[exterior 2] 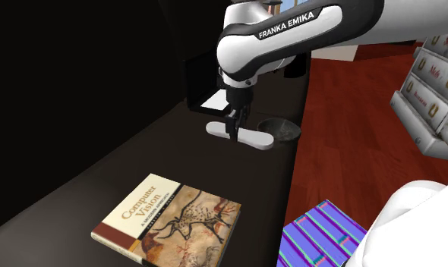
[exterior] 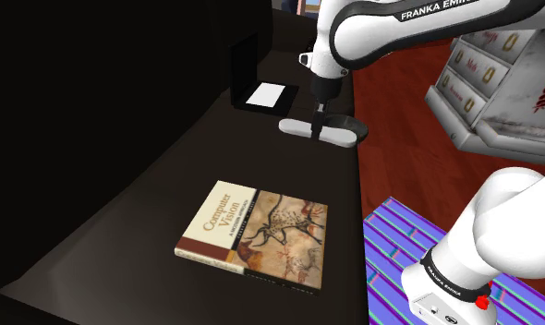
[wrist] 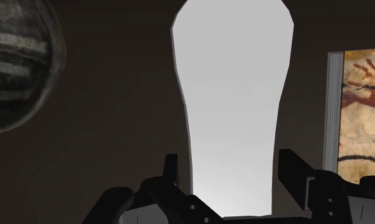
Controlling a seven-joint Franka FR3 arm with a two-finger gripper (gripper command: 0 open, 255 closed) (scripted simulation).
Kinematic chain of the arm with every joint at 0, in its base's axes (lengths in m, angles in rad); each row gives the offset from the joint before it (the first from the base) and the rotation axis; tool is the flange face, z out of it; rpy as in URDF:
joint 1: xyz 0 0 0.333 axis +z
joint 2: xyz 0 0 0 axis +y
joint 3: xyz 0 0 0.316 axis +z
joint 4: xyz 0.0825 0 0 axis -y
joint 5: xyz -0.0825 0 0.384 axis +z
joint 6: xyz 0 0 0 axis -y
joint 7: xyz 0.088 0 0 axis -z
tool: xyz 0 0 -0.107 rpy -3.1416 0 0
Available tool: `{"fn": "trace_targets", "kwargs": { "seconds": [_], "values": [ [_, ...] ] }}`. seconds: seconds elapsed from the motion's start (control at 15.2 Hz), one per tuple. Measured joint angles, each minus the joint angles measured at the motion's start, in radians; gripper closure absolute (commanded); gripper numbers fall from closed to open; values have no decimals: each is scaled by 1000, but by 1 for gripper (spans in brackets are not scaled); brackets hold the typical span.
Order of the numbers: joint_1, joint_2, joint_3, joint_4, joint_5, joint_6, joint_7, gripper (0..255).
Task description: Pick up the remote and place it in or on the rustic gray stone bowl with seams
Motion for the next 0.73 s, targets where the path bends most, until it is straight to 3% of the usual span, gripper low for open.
{"fn": "trace_targets", "kwargs": {
  "seconds": [0.73],
  "values": [
    [-92,54,-155,83,-49,-23,-220,255]
  ]
}}
